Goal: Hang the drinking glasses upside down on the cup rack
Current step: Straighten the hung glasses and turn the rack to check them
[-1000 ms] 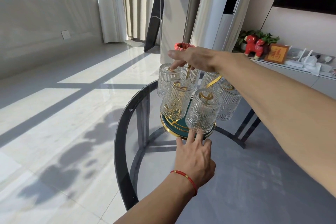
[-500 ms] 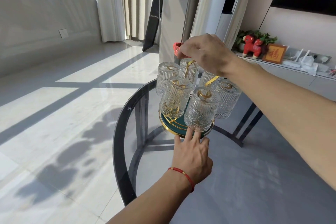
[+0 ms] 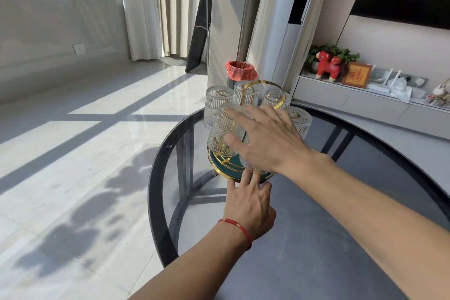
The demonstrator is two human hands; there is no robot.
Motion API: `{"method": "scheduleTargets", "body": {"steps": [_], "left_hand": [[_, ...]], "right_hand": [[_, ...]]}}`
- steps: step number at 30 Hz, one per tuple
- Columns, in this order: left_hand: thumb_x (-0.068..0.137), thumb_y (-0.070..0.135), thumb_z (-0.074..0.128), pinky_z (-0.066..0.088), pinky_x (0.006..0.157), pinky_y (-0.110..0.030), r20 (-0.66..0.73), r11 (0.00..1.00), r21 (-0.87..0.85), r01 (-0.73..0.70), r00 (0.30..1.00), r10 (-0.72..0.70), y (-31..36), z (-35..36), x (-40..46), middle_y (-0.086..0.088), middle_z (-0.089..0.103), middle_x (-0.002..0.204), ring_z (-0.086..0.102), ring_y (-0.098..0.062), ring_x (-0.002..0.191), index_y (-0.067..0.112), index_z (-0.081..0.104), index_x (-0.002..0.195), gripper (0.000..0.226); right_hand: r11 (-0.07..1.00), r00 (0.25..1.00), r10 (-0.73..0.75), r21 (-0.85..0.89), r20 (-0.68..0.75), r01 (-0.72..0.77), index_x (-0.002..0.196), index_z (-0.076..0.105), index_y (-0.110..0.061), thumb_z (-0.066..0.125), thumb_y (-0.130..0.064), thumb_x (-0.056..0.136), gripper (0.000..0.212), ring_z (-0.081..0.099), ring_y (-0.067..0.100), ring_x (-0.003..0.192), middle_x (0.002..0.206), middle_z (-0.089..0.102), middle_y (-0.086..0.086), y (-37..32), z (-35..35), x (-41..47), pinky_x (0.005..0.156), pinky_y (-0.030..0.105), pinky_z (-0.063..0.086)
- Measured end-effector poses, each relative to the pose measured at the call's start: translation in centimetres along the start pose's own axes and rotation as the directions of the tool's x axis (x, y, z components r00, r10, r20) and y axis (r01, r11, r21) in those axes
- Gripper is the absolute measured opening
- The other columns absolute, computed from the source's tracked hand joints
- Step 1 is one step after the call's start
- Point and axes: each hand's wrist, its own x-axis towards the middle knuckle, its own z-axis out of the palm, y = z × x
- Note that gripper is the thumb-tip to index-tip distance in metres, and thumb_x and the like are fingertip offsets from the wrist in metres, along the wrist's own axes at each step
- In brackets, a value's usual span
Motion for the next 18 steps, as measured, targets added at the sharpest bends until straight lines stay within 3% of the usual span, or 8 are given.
{"method": "scheduleTargets", "body": {"steps": [9,18], "left_hand": [[0.08,0.031,0.052,0.038,0.084,-0.048,-0.022,1.0,0.011,-0.008,1.0,0.009,0.21,-0.04,-0.14,-0.009,0.048,0.129,0.038,-0.035,0.119,0.015,0.058,0.11,0.034],[0.08,0.03,0.05,0.04,0.083,-0.048,-0.011,1.0,0.002,0.001,1.0,-0.001,0.24,-0.08,-0.1,-0.011,0.053,0.125,0.042,-0.034,0.116,0.015,0.057,0.115,0.039]], "right_hand": [[0.996,0.997,-0.077,-0.05,-0.03,0.075,0.16,0.022,-0.048,0.032,-0.067,0.098,0.066,0.017,0.027,0.157,0.169,0.029,-0.001,-0.61,0.06,-0.71,0.125,0.062,0.001],[0.993,0.994,-0.109,-0.044,-0.031,0.108,0.162,0.015,-0.045,0.038,-0.06,0.1,0.068,0.013,0.021,0.159,0.167,0.024,0.004,-0.7,0.17,-0.89,0.126,0.06,-0.006]]}}
